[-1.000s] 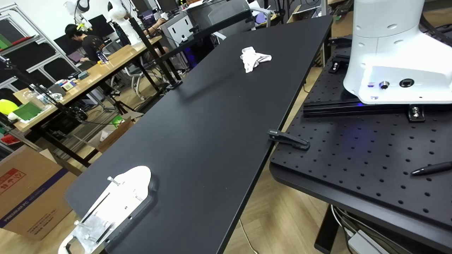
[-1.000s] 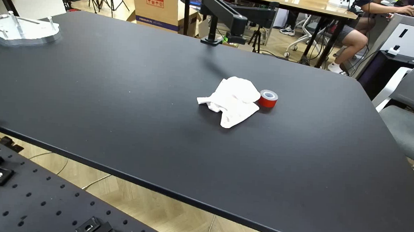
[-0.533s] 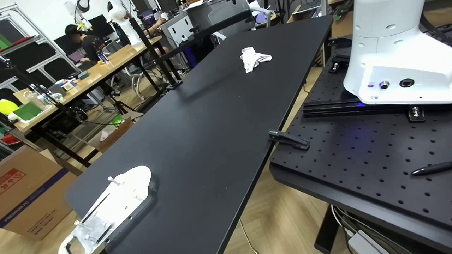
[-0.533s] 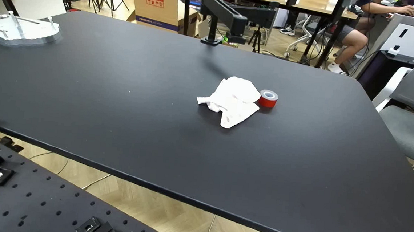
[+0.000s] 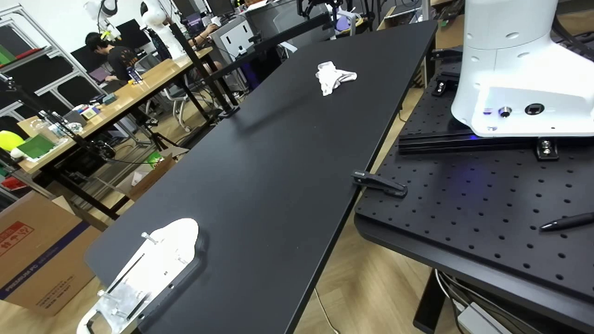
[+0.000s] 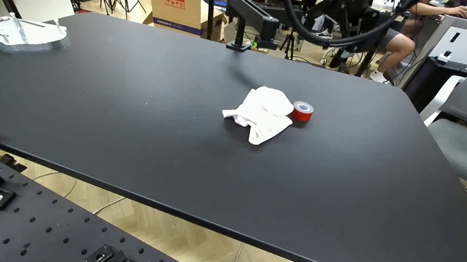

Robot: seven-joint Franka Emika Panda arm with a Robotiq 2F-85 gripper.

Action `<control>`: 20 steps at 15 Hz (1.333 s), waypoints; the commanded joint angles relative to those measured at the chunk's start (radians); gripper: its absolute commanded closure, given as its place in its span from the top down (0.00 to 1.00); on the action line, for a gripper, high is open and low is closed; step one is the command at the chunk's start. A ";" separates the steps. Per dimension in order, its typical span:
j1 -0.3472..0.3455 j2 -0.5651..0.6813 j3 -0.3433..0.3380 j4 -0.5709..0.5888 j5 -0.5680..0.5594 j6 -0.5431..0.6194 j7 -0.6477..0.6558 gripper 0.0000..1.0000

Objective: Hang the cloth on the black stand

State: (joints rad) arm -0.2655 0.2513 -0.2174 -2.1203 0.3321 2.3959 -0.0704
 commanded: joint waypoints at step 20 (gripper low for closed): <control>-0.067 0.276 0.037 0.183 0.098 -0.167 0.111 1.00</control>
State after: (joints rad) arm -0.3155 0.4829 -0.2003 -1.9715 0.4169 2.2415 0.0213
